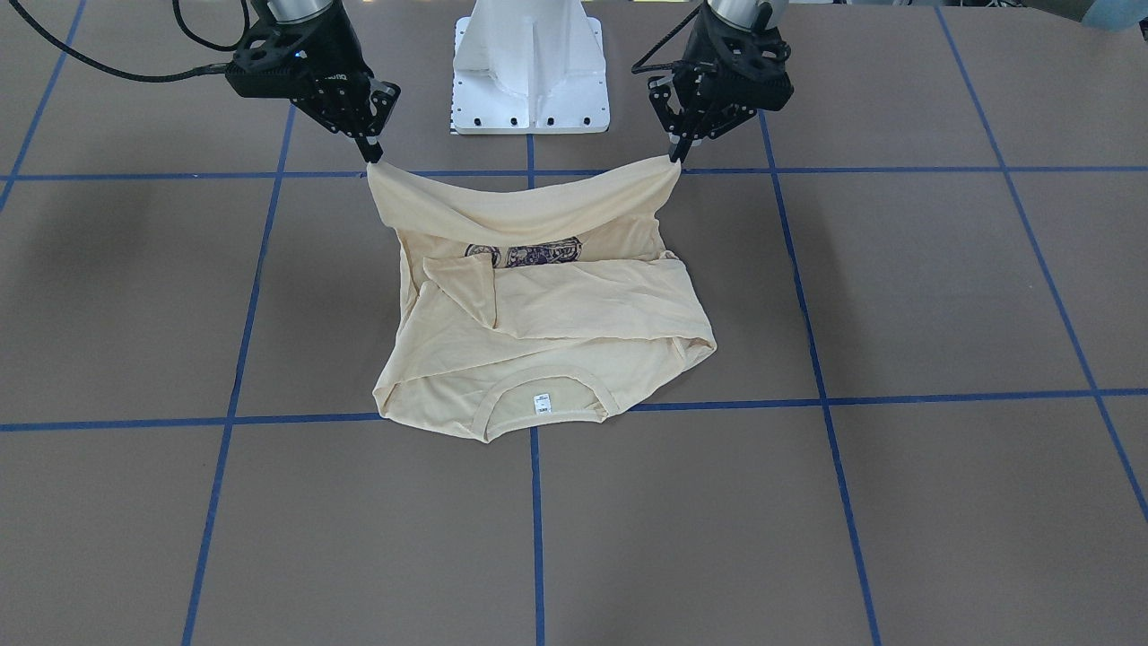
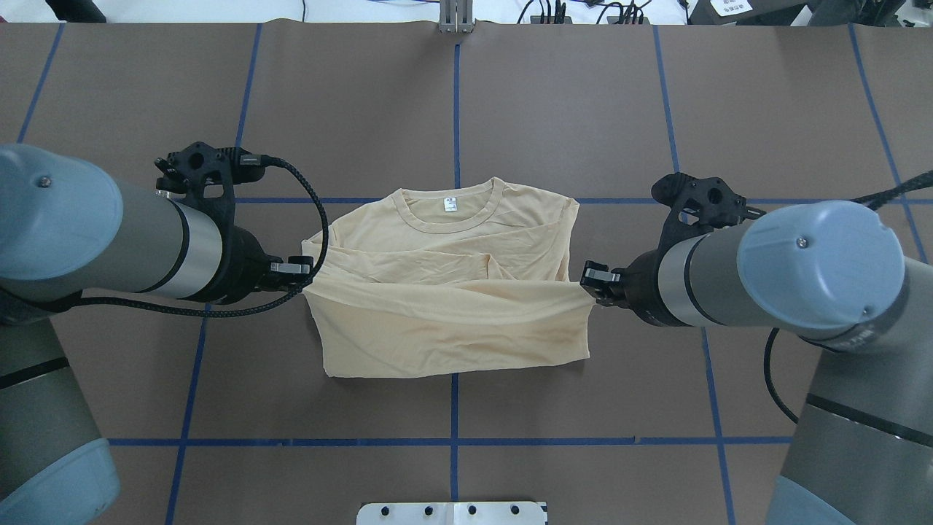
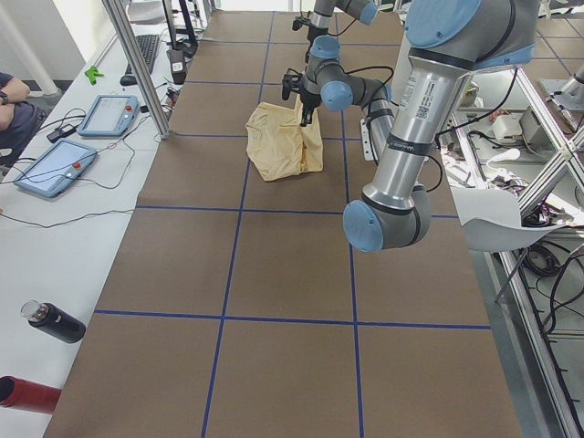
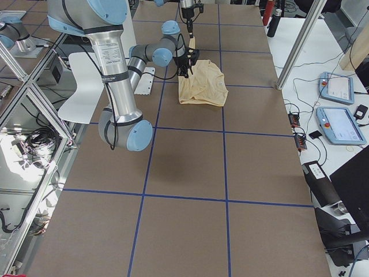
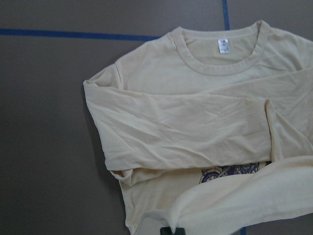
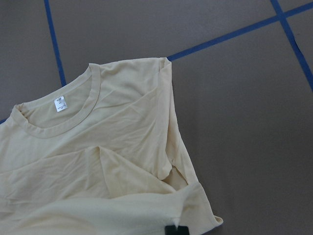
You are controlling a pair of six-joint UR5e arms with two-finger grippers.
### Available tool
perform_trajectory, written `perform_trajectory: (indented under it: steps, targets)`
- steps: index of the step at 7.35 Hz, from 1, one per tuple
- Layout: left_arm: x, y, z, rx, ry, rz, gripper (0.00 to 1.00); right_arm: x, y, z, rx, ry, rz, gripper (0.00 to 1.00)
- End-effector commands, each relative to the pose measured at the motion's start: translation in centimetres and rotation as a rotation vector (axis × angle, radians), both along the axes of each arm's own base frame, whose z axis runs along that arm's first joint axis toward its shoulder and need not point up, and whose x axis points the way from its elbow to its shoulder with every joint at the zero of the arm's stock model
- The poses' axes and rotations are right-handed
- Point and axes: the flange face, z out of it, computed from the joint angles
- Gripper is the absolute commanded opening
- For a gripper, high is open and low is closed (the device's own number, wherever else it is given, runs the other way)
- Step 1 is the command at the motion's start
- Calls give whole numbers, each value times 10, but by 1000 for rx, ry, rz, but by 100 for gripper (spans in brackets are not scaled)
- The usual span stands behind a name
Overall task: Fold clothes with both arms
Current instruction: 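Lift the hem with both grippers and fold it toward the collar, then release the hem and withdraw both grippers from the folded shirt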
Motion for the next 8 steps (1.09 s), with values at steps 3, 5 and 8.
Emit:
perform_trajectory:
  steps: [3, 5, 8]
  targets:
    - [68, -71, 53, 49, -103, -101, 0, -34, -108, 5, 20, 112, 66, 0]
    - [86, -103, 89, 106, -163, -100, 0, -82, -157, 16, 12, 131, 80, 0]
    - [117, -129, 128, 178, -165, -61, 0, -107, -186, 70, 67, 138, 50, 0]
